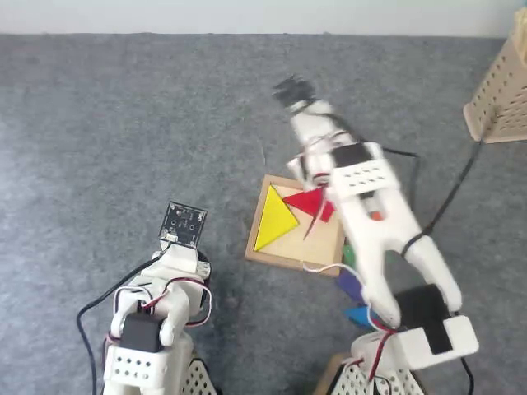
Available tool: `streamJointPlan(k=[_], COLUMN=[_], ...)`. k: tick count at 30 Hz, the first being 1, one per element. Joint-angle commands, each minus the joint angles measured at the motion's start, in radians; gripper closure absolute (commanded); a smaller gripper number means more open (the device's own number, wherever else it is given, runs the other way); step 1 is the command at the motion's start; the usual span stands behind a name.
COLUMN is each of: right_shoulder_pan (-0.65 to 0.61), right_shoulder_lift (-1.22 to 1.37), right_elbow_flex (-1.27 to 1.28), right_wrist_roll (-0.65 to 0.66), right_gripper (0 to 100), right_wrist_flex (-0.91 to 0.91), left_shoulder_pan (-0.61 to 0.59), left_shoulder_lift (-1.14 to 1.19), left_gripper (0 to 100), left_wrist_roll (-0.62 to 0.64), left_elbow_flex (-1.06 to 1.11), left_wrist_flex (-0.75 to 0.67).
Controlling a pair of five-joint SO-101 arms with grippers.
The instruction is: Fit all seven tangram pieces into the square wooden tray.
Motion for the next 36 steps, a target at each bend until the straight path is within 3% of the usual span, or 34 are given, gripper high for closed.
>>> streamJointPlan(k=[1,8,15,26,32,36], right_shoulder_pan=[0.033,0.077,0.125,0.079,0.084,0.096], right_shoulder_lift=[0.005,0.254,0.309,0.303,0.248,0.070], right_elbow_flex=[-0.015,-0.183,-0.236,-0.235,-0.229,-0.075], right_wrist_roll=[0.005,-0.003,0.000,-0.005,-0.041,-0.046], right_gripper=[99.1,99.1,99.1,99.1,99.1,99.1], right_wrist_flex=[-0.073,-0.062,0.047,0.200,0.176,0.093], left_shoulder_pan=[0.006,0.006,0.006,0.006,0.006,0.006], left_shoulder_lift=[-0.021,-0.021,-0.021,-0.021,-0.021,-0.021], left_gripper=[99,99,99,99,99,99], left_wrist_roll=[0.008,0.008,0.008,0.008,0.008,0.008], left_elbow_flex=[-0.019,-0.019,-0.019,-0.019,-0.019,-0.019], left_wrist_flex=[0.006,0.006,0.006,0.006,0.006,0.006])
